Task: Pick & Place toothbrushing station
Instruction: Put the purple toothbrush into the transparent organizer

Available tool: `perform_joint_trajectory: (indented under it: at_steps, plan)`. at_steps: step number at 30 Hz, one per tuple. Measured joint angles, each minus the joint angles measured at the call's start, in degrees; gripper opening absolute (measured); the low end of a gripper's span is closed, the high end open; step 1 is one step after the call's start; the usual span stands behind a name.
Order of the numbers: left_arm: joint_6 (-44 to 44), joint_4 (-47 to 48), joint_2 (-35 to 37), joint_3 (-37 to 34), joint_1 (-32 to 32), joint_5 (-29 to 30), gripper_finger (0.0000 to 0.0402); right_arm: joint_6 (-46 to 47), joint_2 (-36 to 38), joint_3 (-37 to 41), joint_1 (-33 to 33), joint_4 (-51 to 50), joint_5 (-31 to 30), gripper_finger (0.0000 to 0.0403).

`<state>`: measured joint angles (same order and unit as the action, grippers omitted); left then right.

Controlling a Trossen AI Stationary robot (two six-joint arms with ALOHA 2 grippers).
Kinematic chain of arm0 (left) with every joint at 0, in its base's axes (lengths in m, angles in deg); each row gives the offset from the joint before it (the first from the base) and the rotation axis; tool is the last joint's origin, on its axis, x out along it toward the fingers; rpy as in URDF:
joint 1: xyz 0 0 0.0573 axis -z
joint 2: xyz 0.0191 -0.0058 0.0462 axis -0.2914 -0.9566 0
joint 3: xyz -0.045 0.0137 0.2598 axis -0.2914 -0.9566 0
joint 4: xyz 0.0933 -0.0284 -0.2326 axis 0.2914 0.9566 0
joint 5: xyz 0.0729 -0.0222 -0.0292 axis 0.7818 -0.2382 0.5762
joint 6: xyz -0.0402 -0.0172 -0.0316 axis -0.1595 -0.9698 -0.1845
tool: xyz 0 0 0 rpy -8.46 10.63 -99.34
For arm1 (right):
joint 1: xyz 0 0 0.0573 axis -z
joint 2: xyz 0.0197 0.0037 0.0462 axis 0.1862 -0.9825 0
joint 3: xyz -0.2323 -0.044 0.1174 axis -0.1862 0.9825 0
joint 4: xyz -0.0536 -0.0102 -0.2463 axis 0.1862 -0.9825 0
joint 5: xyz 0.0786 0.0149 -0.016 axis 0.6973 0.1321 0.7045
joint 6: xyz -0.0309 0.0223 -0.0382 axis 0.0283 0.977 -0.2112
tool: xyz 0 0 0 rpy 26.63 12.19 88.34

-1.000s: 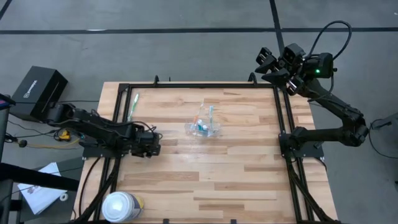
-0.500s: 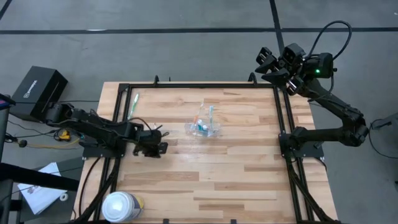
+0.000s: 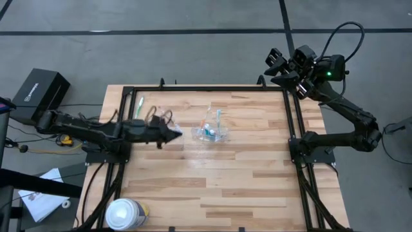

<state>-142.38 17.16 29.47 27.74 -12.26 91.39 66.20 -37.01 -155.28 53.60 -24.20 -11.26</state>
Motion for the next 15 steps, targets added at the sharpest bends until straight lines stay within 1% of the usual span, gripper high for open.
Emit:
perform_joint_trajectory:
  at_steps: [4, 6, 8, 10, 12, 15]
  plan:
    - [6.93, -14.76, 0.50, 0.00, -0.93, 4.82, 0.0002, -0.47, 0.00, 0.00, -0.04, -0.01, -0.05, 0.0134]
    - [10.66, -22.51, -0.16, 0.02, -1.76, 5.21, 0.0002, -0.89, 0.00, 0.00, -0.04, 0.00, -1.05, 0.0133]
    - [12.75, -27.94, -1.18, 0.02, -3.18, 4.67, 0.0001, -0.97, 0.00, 0.00, -0.04, 0.00, -3.34, 0.0133]
    - [13.67, -30.69, -2.10, 0.02, -4.87, 1.13, 0.0001, -1.51, 0.00, 0.00, -0.04, 0.01, -5.61, 0.0134]
    - [13.76, -30.92, -2.82, 0.02, -6.66, -3.23, 0.0001, -2.46, 0.00, 0.00, -0.04, 0.02, -8.45, 0.0135]
    - [13.78, -31.03, -4.40, 0.02, -9.49, -11.80, 0.0001, -4.16, 0.00, 0.00, -0.04, -0.48, -11.17, 0.0137]
